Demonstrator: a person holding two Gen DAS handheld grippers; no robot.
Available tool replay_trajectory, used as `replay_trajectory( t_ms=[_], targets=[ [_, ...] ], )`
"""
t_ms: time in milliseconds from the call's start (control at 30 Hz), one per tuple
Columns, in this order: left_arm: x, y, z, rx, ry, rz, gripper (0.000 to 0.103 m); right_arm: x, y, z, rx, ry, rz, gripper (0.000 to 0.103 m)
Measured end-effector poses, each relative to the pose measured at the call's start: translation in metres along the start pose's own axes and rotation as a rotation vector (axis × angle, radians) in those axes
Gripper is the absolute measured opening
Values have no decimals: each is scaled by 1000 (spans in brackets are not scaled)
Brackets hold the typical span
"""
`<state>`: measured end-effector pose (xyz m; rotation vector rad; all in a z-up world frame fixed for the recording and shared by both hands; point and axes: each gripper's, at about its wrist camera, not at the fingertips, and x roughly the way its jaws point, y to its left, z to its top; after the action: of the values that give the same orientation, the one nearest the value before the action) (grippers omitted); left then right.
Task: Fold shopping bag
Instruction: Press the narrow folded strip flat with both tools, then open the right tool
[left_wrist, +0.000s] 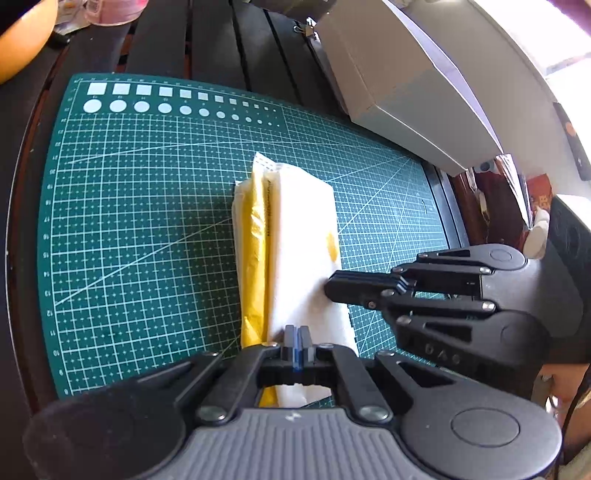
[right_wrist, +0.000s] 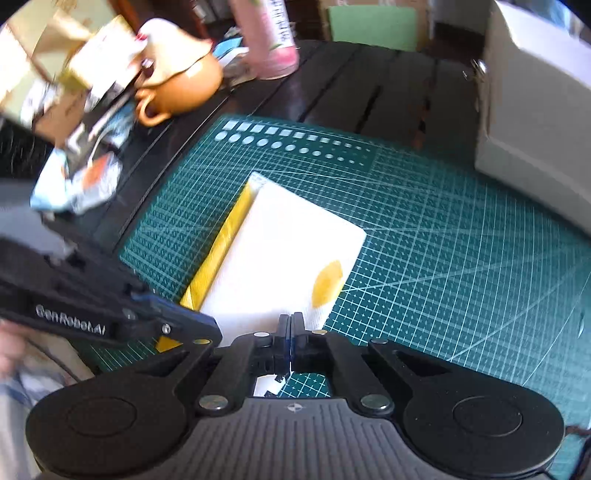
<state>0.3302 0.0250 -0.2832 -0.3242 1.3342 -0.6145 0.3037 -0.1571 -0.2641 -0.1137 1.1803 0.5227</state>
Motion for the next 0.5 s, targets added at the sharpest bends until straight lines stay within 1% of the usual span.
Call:
replay_trajectory(
  t_ms=[67, 100, 133, 200, 300, 333, 400, 500],
  targets=[
    [-7, -2, 4, 3, -41, 8, 3, 0, 0, -1, -7, -5, -4, 0],
    [-11, -3, 6, 7, -65, 8, 6, 0, -1, -1, -5, -7, -3, 0],
    [-18, -5, 12, 16, -117, 17, 9, 0, -2, -1, 1, -8, 0, 0],
    [-17, -7, 25, 4, -148, 4, 11, -1, -3, -1, 3, -9, 1, 0],
    [-11, -5, 30, -12, -147, 8, 11, -2, -2, 0, 0, -9, -3, 0],
    [-10, -8, 30, -4, -149, 6, 11, -2, -3, 0, 2, -9, -1, 0],
    [-14, -11, 29, 12, -137, -23, 11, -2, -4, 1, 9, -9, 4, 0],
    [-13, -22, 24, 56, -139, 7, 11, -2, -6, 1, 23, -10, 17, 0]
  ],
)
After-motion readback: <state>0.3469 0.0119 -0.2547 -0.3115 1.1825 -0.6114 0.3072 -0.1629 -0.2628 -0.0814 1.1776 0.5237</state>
